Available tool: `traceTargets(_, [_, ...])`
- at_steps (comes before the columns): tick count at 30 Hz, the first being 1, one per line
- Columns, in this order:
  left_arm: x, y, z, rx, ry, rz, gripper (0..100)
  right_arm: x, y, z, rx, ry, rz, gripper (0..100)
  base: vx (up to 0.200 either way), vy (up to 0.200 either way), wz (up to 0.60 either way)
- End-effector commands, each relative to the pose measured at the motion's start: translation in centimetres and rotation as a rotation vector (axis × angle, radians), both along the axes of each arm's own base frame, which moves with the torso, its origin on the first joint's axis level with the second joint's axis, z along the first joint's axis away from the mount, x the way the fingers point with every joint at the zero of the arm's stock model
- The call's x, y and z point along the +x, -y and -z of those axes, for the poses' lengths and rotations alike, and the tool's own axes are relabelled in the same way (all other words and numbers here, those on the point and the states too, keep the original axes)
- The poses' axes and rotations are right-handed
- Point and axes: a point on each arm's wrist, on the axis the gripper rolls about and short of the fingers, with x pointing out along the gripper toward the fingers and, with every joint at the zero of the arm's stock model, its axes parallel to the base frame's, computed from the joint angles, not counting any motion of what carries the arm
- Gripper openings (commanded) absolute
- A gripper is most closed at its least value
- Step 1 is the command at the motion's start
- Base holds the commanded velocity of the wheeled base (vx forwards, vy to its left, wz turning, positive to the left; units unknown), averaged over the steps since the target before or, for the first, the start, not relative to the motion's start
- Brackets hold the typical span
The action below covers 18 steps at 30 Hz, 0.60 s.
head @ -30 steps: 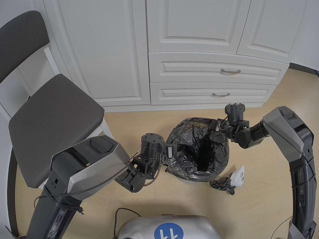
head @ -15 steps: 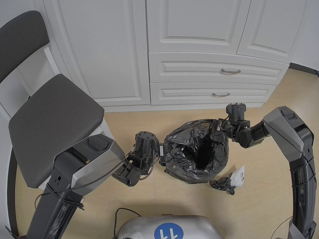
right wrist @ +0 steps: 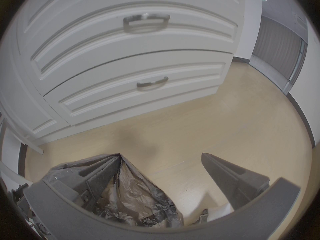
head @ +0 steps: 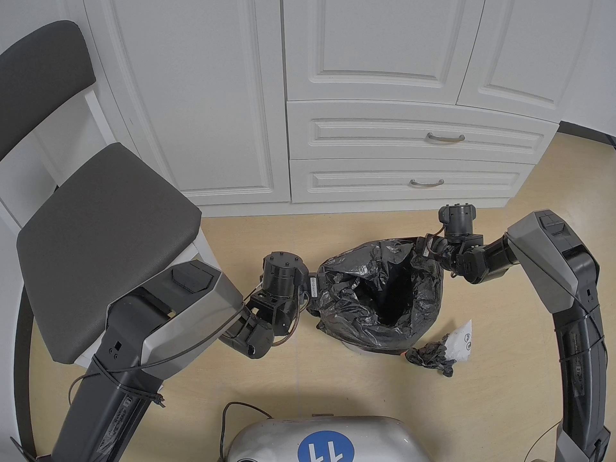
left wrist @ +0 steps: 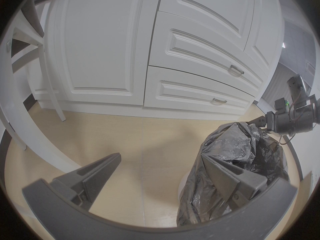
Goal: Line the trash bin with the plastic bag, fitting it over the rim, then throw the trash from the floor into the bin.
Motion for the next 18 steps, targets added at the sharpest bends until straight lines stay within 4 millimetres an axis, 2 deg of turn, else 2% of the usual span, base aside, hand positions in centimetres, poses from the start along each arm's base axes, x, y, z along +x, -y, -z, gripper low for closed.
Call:
traceTargets(1, [0.0,-0.1,0.1,0.002,-0.003,-0.002,100,0.6,0.7,1.3,0.021,-0.042,0.018,100,0.000,0.000,0.00])
traceTargets(11, [-0.1,-0.2,0.8,0.013,-0.022,-0.002,100,1.3,1.4,3.4,0.084,-0.076,0.010,100,0.000,0.000,0.00])
traceTargets(16, [-0.1,-0.2,0.6,0.010,-0.018,-0.002,100,1.4,1.6,2.9,0.142,-0.059,0.004,100,0.000,0.000,0.00])
traceTargets(18, [-0.1,-0.2,0.0,0.002,-0.008,-0.002,100,1.4,1.6,1.9,0.169,-0.037,0.013,100,0.000,0.000,0.00])
